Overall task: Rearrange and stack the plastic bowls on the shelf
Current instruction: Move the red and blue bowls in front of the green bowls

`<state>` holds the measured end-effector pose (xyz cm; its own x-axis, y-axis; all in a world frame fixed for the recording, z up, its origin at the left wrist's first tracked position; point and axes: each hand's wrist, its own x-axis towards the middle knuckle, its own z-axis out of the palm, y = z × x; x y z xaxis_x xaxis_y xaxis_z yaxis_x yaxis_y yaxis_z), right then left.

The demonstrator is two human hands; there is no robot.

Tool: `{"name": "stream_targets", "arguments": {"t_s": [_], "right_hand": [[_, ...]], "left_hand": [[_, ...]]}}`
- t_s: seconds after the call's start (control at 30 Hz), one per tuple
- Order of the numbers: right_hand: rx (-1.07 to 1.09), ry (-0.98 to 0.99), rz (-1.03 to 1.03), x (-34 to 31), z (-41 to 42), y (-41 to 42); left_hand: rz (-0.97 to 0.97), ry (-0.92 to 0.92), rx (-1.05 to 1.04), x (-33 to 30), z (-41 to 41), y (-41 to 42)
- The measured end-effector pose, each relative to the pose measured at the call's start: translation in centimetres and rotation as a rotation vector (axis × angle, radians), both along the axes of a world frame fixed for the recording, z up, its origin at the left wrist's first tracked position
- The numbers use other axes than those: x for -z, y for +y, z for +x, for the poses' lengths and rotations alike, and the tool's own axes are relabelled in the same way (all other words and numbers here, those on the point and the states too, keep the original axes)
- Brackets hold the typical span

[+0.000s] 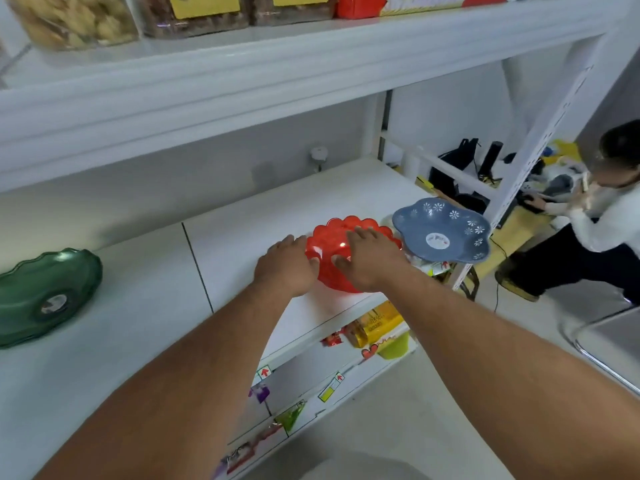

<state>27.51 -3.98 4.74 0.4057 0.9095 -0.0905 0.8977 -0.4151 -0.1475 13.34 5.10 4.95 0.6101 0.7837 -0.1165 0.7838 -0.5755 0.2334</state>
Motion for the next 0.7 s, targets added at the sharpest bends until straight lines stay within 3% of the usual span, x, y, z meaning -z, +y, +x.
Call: {"name": "stream_targets", "arguments": {"t_s": [0.37,0.7], "right_hand": [[0.141,0.037,0.034,0.6,4.6,-2.4],[0.054,0.033,0.044,1.3,13.7,-6.1]], "left_hand": [[-0.013,-0.039,0.072,1.2,5.0,-0.5],[-0.036,-0.052,-0.027,1.9,10.8,-4.0]]}}
